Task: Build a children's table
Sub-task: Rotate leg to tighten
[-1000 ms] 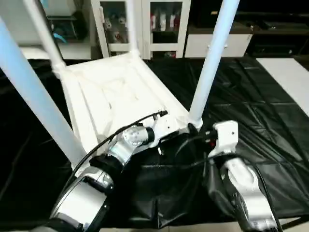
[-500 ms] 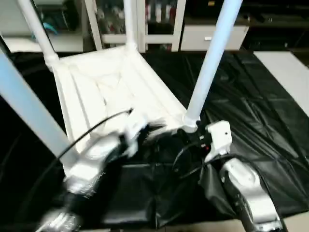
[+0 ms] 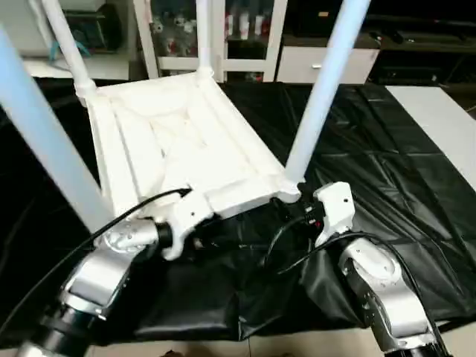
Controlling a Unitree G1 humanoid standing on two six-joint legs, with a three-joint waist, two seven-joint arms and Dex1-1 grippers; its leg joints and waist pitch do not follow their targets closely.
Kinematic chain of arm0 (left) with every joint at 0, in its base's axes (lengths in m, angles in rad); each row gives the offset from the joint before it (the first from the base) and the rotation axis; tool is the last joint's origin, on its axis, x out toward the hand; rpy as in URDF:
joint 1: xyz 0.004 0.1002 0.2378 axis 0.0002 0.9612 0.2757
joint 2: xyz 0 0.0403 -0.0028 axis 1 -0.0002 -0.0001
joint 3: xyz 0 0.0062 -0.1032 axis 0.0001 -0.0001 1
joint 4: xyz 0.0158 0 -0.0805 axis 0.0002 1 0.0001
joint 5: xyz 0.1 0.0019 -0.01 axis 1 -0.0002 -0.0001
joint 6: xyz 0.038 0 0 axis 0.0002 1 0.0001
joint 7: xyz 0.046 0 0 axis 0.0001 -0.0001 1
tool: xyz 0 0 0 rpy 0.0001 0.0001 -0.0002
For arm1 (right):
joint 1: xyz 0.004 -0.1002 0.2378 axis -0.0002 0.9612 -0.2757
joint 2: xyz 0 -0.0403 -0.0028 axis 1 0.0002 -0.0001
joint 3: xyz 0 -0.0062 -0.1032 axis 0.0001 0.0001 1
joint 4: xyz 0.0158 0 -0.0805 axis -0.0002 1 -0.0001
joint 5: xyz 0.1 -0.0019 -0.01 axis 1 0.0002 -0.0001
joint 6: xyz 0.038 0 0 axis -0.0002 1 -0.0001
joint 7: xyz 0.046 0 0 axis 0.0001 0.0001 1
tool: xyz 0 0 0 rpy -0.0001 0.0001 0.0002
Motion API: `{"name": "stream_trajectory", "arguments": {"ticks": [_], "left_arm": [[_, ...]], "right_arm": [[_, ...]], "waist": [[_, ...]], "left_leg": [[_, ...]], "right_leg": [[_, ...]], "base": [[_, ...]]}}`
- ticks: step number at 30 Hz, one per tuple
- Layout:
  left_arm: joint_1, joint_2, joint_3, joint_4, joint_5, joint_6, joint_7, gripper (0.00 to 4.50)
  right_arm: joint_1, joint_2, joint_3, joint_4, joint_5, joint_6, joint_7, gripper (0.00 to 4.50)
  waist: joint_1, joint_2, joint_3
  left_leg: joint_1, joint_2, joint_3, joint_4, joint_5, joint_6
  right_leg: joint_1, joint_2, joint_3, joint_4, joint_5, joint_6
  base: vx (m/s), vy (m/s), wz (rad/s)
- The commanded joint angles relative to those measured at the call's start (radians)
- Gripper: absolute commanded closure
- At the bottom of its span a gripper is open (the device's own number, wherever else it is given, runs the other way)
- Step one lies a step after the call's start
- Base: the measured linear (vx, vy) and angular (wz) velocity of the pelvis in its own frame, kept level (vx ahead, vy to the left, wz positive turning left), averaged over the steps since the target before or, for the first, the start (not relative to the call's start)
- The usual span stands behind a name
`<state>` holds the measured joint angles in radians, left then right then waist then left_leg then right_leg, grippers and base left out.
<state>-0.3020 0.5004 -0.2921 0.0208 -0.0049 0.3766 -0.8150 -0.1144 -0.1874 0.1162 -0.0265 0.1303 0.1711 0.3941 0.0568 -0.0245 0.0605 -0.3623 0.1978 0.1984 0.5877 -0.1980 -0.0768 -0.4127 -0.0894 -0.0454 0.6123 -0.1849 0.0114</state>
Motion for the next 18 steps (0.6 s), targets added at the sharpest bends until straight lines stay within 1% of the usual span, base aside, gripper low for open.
{"name": "stream_trajectory", "arguments": {"ticks": [1,2,3,4,5,6,7,8,9,10,11,12,13,14,15,16,17,18], "left_arm": [[-0.027,0.000,0.016,0.045,0.036,-0.015,0.075,1.18],[-0.036,-0.010,0.020,0.064,0.051,-0.027,0.101,1.08],[-0.047,-0.019,0.020,0.084,0.071,-0.053,0.124,1.08],[-0.063,-0.043,0.028,0.120,0.104,-0.092,0.167,1.07],[-0.064,-0.046,0.029,0.124,0.107,-0.096,0.171,1.02],[-0.070,-0.088,0.052,0.134,0.101,-0.139,0.208,0.67],[-0.070,-0.088,0.052,0.134,0.101,-0.139,0.208,0.67],[-0.071,-0.095,0.053,0.134,0.094,-0.149,0.223,0.65],[-0.064,-0.112,0.061,0.119,0.052,-0.161,0.208,0.62],[-0.064,-0.112,0.061,0.119,0.052,-0.161,0.208,0.49],[-0.043,-0.138,0.085,0.083,-0.019,-0.162,0.180,0.32],[-0.002,-0.175,0.126,0.024,-0.139,-0.158,0.118,0.22],[0.027,-0.180,0.149,-0.005,-0.195,-0.152,0.081,0.21],[0.090,-0.166,0.190,-0.062,-0.309,-0.132,-0.014,0.22],[0.122,-0.157,0.213,-0.090,-0.368,-0.114,-0.060,0.14],[0.122,-0.157,0.213,-0.090,-0.368,-0.114,-0.060,0.06],[0.166,-0.148,0.268,-0.109,-0.437,-0.096,-0.094,0.06],[0.204,-0.126,0.314,-0.119,-0.476,-0.079,-0.113,0.06]], "right_arm": [[0.001,0.002,-0.010,0.008,0.003,0.002,-0.008,1.18],[0.002,0.002,-0.010,0.008,0.000,0.001,-0.013,1.18],[0.006,0.001,-0.010,0.002,0.000,0.001,-0.015,1.18],[0.014,-0.001,-0.011,-0.013,0.003,0.004,-0.012,1.18],[0.015,-0.002,-0.012,-0.014,0.003,0.004,-0.012,1.18],[0.027,-0.002,-0.016,-0.018,-0.003,-0.001,-0.020,1.18],[0.027,-0.002,-0.016,-0.018,-0.003,-0.001,-0.020,1.18],[0.031,-0.002,-0.017,-0.017,-0.005,-0.003,-0.022,1.18],[0.034,-0.001,-0.018,-0.018,-0.005,-0.005,-0.022,1.18],[0.034,-0.001,-0.018,-0.018,-0.005,-0.005,-0.022,1.18],[0.039,-0.001,-0.017,-0.025,-0.001,-0.009,-0.017,1.18],[0.045,-0.002,-0.017,-0.035,0.007,-0.014,-0.006,1.18],[0.046,-0.003,-0.018,-0.038,0.014,-0.017,0.002,1.18],[0.046,-0.007,-0.020,-0.035,0.025,-0.028,0.017,1.18],[0.045,-0.009,-0.021,-0.031,0.030,-0.035,0.025,1.18],[0.045,-0.009,-0.021,-0.031,0.030,-0.035,0.025,1.18],[0.045,-0.016,-0.021,-0.030,0.034,-0.042,0.039,1.18],[0.045,-0.025,-0.024,-0.033,0.043,-0.045,0.057,1.18]], "waist": [[0.000,0.013,-0.062],[0.002,0.023,-0.062],[-0.001,0.024,-0.063],[-0.001,0.022,-0.065],[0.000,0.022,-0.065],[0.002,0.020,-0.067],[0.002,0.020,-0.066],[0.003,0.019,-0.067],[0.005,0.019,-0.069],[0.005,0.019,-0.069],[0.005,0.018,-0.069],[0.007,0.012,-0.070],[0.007,0.013,-0.068],[0.008,0.013,-0.070],[0.005,0.006,-0.071],[0.000,0.010,-0.067],[-0.001,0.013,-0.066],[-0.002,0.010,-0.064]], "left_leg": [[0.010,0.026,-0.014,-0.075,-0.198,-0.008],[0.010,0.024,-0.016,-0.075,-0.200,-0.012],[0.011,0.025,-0.015,-0.074,-0.215,-0.017],[0.008,0.024,-0.017,-0.073,-0.211,-0.016],[0.007,0.024,-0.017,-0.073,-0.213,-0.016],[0.008,0.025,-0.018,-0.072,-0.213,-0.014],[0.006,0.024,-0.018,-0.072,-0.212,-0.012],[0.007,0.026,-0.018,-0.072,-0.214,-0.011],[0.005,0.026,-0.018,-0.070,-0.202,-0.004],[0.005,0.026,-0.018,-0.070,-0.202,-0.004],[0.004,0.025,-0.018,-0.069,-0.198,-0.002],[0.003,0.027,-0.016,-0.068,-0.183,0.004],[0.000,0.028,-0.015,-0.069,-0.180,0.011],[0.001,0.028,-0.014,-0.066,-0.176,0.013],[-0.008,0.027,-0.015,-0.066,-0.155,0.027],[-0.001,0.027,-0.011,-0.067,-0.176,0.037],[0.004,0.026,-0.009,-0.065,-0.187,0.039],[-0.001,0.026,-0.010,-0.066,-0.198,0.038]], "right_leg": [[0.044,-0.035,0.041,-0.067,-0.145,-0.174],[0.044,-0.034,0.041,-0.066,-0.144,-0.176],[0.044,-0.033,0.040,-0.070,-0.136,-0.178],[0.048,-0.033,0.039,-0.068,-0.125,-0.180],[0.048,-0.034,0.040,-0.068,-0.126,-0.179],[0.048,-0.035,0.039,-0.067,-0.127,-0.180],[0.049,-0.036,0.039,-0.068,-0.130,-0.183],[0.049,-0.037,0.039,-0.068,-0.132,-0.186],[0.049,-0.037,0.039,-0.065,-0.111,-0.194],[0.049,-0.037,0.039,-0.065,-0.111,-0.194],[0.050,-0.037,0.039,-0.064,-0.104,-0.197],[0.051,-0.041,0.039,-0.060,-0.089,-0.219],[0.051,-0.040,0.038,-0.061,-0.086,-0.229],[0.051,-0.041,0.038,-0.057,-0.077,-0.233],[0.057,-0.044,0.038,-0.051,-0.061,-0.241],[0.047,-0.036,0.037,-0.059,-0.095,-0.233],[0.043,-0.033,0.038,-0.061,-0.109,-0.229],[0.046,-0.035,0.039,-0.062,-0.131,-0.225]], "base": [[0.000,0.000,0.00],[0.000,0.000,0.00],[0.000,0.000,0.00],[0.000,0.000,0.00],[0.000,0.000,0.00],[0.000,0.000,0.00],[0.000,0.000,0.00],[0.000,0.000,0.00],[0.000,0.000,0.00],[0.000,0.000,0.00],[0.000,0.000,0.00],[0.000,0.000,0.00],[0.000,0.000,0.00],[0.000,0.000,0.00],[0.000,0.000,0.00],[0.000,0.000,0.00],[0.000,0.000,0.00],[0.000,0.000,0.00]]}}
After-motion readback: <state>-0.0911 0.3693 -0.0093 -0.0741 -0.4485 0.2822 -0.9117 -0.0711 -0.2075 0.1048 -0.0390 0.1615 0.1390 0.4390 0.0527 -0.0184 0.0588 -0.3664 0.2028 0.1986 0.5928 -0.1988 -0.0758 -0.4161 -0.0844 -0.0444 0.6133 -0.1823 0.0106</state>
